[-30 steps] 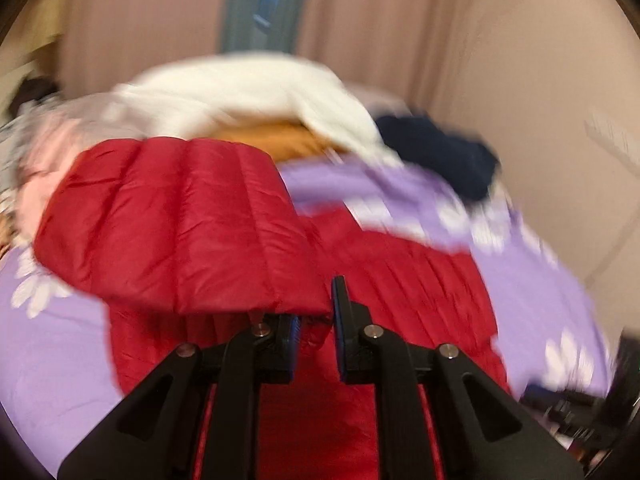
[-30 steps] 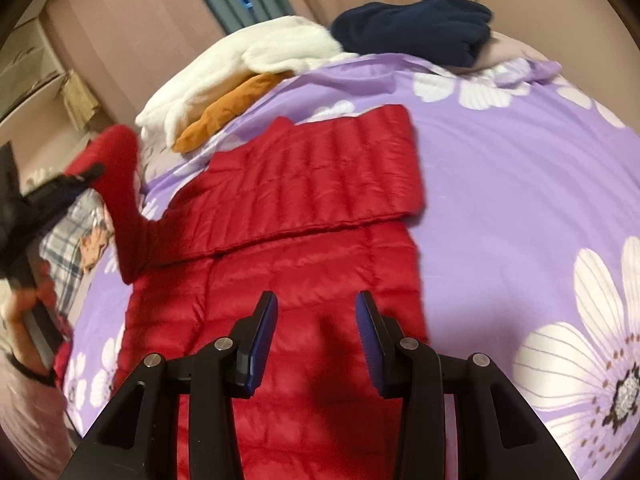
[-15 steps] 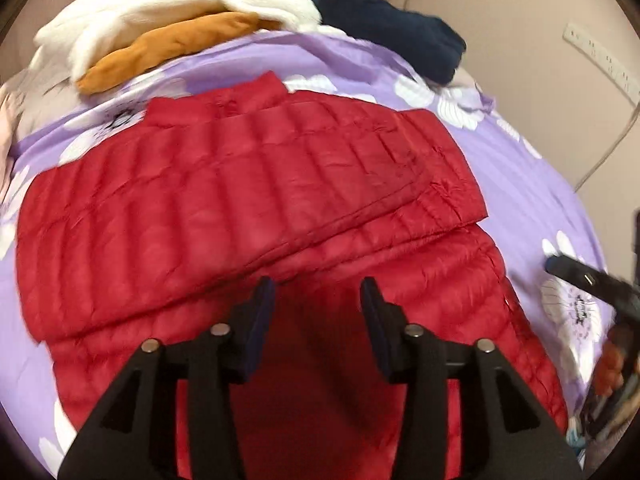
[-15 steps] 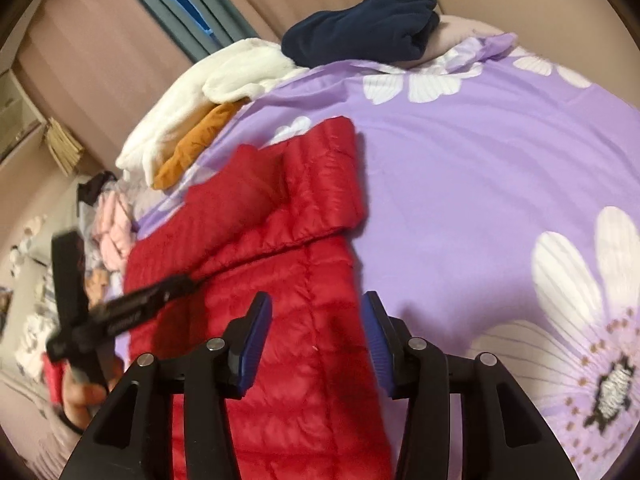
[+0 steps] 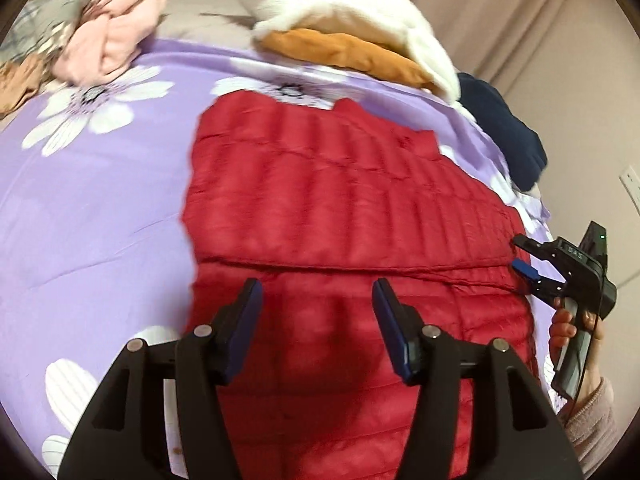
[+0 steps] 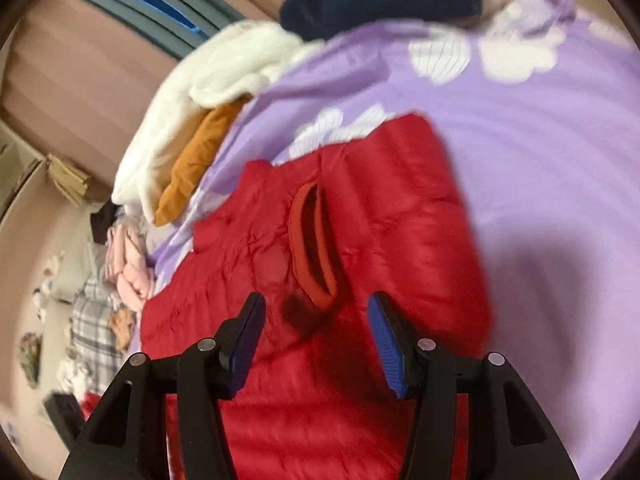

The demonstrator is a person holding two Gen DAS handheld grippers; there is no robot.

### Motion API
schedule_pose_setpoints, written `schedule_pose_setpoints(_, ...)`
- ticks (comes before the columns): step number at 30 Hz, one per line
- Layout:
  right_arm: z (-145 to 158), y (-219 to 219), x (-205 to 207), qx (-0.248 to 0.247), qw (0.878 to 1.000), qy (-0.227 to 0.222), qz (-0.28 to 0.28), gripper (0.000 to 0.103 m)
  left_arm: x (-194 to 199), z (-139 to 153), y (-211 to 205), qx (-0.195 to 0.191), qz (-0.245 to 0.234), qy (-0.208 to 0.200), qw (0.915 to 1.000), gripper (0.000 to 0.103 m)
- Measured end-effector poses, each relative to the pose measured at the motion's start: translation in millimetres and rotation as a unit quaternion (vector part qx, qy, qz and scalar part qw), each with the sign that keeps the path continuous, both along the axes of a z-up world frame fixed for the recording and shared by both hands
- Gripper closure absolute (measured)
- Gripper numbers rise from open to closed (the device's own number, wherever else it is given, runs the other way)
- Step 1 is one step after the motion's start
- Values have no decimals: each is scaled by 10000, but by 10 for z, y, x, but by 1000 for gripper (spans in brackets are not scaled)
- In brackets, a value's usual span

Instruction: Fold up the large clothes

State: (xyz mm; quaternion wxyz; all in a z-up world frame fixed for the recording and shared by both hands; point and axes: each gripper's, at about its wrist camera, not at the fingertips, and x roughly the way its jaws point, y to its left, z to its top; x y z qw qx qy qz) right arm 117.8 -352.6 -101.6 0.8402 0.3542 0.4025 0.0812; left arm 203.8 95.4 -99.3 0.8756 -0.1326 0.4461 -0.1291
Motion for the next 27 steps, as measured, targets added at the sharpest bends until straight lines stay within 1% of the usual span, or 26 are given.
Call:
schedule_pose_setpoints(1, -24, 24, 30, 95, 9999, 11, 44, 55, -8, -11, 21, 10, 27, 22, 10000, 46)
schedule_pose_setpoints(2, -22, 56, 33, 64, 9999, -48, 81, 64, -15, -27, 40, 17, 52, 49, 10000, 46)
schedule_pose_setpoints(3, 3, 98, 14, -113, 9999, -76, 102, 81, -18, -38, 59, 14, 68, 79, 9999, 46)
schedule_pose_setpoints(4, 39, 121, -27, -239, 9996, -133, 105, 88, -23, -37, 69, 16, 83, 83, 9999, 46)
schedule_pose_setpoints(6, 147, 126, -142, -320, 9988, -325, 152, 92, -72, -14, 141, -14, 115, 29, 9999, 46)
schedule_pose_setpoints(7, 206, 112, -201, -380, 9982, -433, 185, 92, -73, 4, 148, -42, 115, -5, 9999, 46)
schedule_pose_setpoints(8, 289, 135, -348, -471, 9972, -528, 242, 92, -74, 15, 169, -66, 122, -29, 9999, 46)
schedule_pose_setpoints(10, 314, 141, -458, -519, 9970, -481, 305, 92, -59, 26, 174, -107, 146, -48, 9998, 44)
schedule_pose_setpoints(11, 271, 153, -536, -725, 9964, -295, 332, 92, -39, 20, 173, -118, 154, -34, 9998, 44)
schedule_pose_setpoints(13, 142, 157, -489, -1130, 9932, 56, 280, 92, 18, -6, 151, -123, 167, 43, 9998, 44)
schedule_pose_setpoints(14, 36, 116, -461, -1208, 9919, 296, 259, 92, 38, -16, 142, -113, 184, 71, 9997, 44)
schedule_pose_setpoints(15, -5, 86, -441, -1104, 9928, 376, 260, 91, 58, -16, 130, -88, 198, 96, 9997, 44)
schedule_pose_setpoints(16, -4, 44, -451, -982, 9941, 402, 236, 85, 71, 6, 115, -65, 193, 78, 9998, 44)
schedule_pose_setpoints(17, 58, 28, -477, -1078, 9934, 355, 181, 80, 74, 42, 101, -50, 177, 13, 9998, 44)
schedule_pose_setpoints(18, 131, 28, -510, -1257, 9916, 287, 119, 70, 82, 98, 82, -19, 143, -94, 9999, 44)
schedule_pose_setpoints(19, 232, 48, -562, -1542, 9879, 171, 13, 65, 92, 145, 63, 17, 121, -184, 9998, 44)
schedule_pose_setpoints(21, 440, 143, -672, -2129, 9766, -283, -129, 65, 152, 226, 4, 104, 71, -359, 9993, 44)
schedule_pose_setpoints(22, 508, 192, -689, -2269, 9726, -494, -95, 65, 188, 242, -26, 146, 57, -398, 9991, 44)
schedule_pose_setpoints(24, 560, 330, -622, -2310, 9688, -849, 301, 65, 303, 225, -122, 298, 6, -459, 9985, 45)
schedule_pose_setpoints(26, 484, 464, -487, -2373, 9654, -901, 597, 65, 415, 130, -194, 489, 28, -349, 9982, 46)
schedule_pose_setpoints(27, 413, 529, -394, -2456, 9632, -846, 697, 65, 495, 17, -233, 542, -25, -185, 9984, 46)
